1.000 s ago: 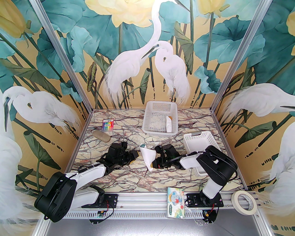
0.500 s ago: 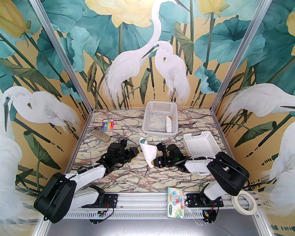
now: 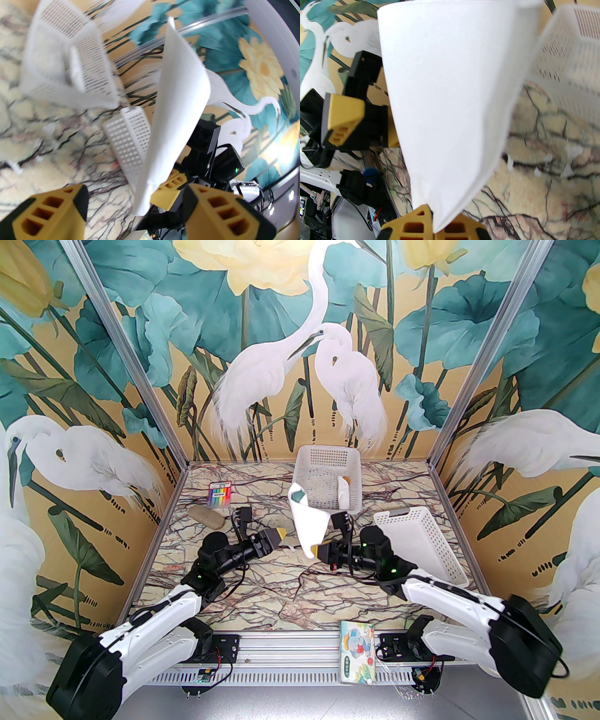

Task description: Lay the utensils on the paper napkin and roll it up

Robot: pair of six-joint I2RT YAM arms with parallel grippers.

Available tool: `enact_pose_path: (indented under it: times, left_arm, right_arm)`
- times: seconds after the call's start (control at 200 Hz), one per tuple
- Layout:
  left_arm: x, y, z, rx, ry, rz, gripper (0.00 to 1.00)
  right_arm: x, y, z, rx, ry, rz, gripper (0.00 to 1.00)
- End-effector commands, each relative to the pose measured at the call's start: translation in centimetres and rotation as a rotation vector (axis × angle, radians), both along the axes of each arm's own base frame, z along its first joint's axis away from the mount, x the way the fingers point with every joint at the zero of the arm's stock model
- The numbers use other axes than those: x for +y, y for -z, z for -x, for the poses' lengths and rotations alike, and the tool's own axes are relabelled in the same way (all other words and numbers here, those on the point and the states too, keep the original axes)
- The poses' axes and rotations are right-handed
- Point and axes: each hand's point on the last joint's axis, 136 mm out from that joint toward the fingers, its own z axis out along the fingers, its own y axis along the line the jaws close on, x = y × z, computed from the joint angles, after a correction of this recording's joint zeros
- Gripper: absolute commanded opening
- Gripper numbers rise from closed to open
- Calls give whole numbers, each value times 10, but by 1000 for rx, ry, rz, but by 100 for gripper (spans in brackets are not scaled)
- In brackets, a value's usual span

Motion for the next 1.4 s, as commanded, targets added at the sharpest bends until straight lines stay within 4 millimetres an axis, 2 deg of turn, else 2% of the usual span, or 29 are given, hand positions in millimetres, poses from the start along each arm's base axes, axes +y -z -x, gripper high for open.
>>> enact_pose_path:
  times: [0.0,0.105,0.29,0.4,0.57,0.92,1.36,1.395]
  left_arm:
    - [-10,-45,11,-191,71,37,73]
    - [-17,-61,16,-259,118,64,74]
    - [-35,-78,21,-329,186,83,74]
    - [-48,-78,20,-339,216,70,74]
    - [-59,-81,14,-345,232,78,71]
    - [-58,-89,13,-385,220,81,41]
    - [-57,-89,14,-383,215,67,16]
    - [-57,-90,14,-385,212,68,15]
  right_arm:
    - [-1,-25,0,-56,-7,-2,0]
    - [-1,-38,5,-68,-24,-21,0]
    - [-2,-47,9,-86,-24,-34,0]
    - [1,-50,12,-96,-37,-42,0]
    - [5,-52,17,-105,-55,-41,0]
    - [2,-46,23,-84,-61,-19,0]
    - [1,-35,34,-46,-112,14,0]
    - [1,-35,35,-47,-115,17,3]
